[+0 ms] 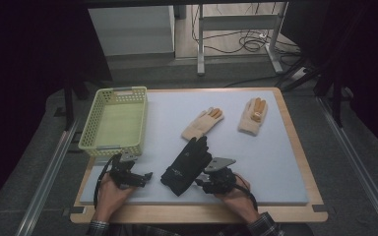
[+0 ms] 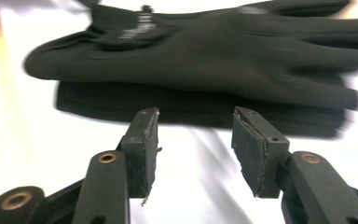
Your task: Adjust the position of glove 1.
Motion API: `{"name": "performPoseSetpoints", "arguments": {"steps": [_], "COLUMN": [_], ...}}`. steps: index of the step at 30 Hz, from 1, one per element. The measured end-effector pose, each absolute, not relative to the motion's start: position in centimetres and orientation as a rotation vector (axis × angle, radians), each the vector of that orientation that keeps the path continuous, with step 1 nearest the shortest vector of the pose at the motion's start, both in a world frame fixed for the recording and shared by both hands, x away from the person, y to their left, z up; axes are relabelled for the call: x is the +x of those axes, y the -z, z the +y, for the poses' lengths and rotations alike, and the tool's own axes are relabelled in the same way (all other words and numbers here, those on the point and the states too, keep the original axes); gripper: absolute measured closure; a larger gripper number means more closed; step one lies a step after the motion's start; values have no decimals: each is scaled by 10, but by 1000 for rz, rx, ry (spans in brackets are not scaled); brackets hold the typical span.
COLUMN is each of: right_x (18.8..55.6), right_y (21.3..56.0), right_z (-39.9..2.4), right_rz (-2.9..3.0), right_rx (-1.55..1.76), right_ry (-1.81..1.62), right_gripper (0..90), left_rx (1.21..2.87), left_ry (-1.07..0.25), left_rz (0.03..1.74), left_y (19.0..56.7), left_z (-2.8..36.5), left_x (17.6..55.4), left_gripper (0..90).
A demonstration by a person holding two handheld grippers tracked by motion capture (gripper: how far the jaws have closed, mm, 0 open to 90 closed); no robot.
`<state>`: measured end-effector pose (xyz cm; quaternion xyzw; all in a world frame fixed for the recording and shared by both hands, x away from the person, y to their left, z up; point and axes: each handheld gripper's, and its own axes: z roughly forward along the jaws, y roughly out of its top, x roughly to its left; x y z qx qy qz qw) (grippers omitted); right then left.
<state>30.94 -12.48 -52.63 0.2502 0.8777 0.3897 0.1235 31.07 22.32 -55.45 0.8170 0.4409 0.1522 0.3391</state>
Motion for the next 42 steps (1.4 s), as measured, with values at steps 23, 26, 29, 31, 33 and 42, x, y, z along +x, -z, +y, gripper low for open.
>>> {"name": "performPoseSetpoints", "arguments": {"steps": [23, 26, 29, 31, 33, 42], "right_x": [367, 368, 368, 368, 368, 367], "right_y": [532, 532, 533, 533, 533, 533], "right_z": [-236, -236, -236, -236, -236, -236], "right_rz": [2352, 2350, 2349, 2347, 2346, 2343], "right_rx": [1055, 1068, 1071, 1068, 1067, 1065], "right_ry": [-968, -969, -970, -970, -970, -967], "right_gripper": [163, 148, 147, 147, 147, 147], "left_rx": [2122, 2117, 2102, 2100, 2113, 2089], "left_ry": [-388, -390, -397, -402, -387, -294], "left_rz": [1157, 1163, 1188, 1211, 1210, 1103], "left_y": [554, 554, 554, 552, 550, 529], "left_z": [223, 223, 222, 219, 216, 187], "left_x": [311, 310, 310, 310, 310, 308], "left_gripper": [0, 0, 11, 11, 12, 14]}}
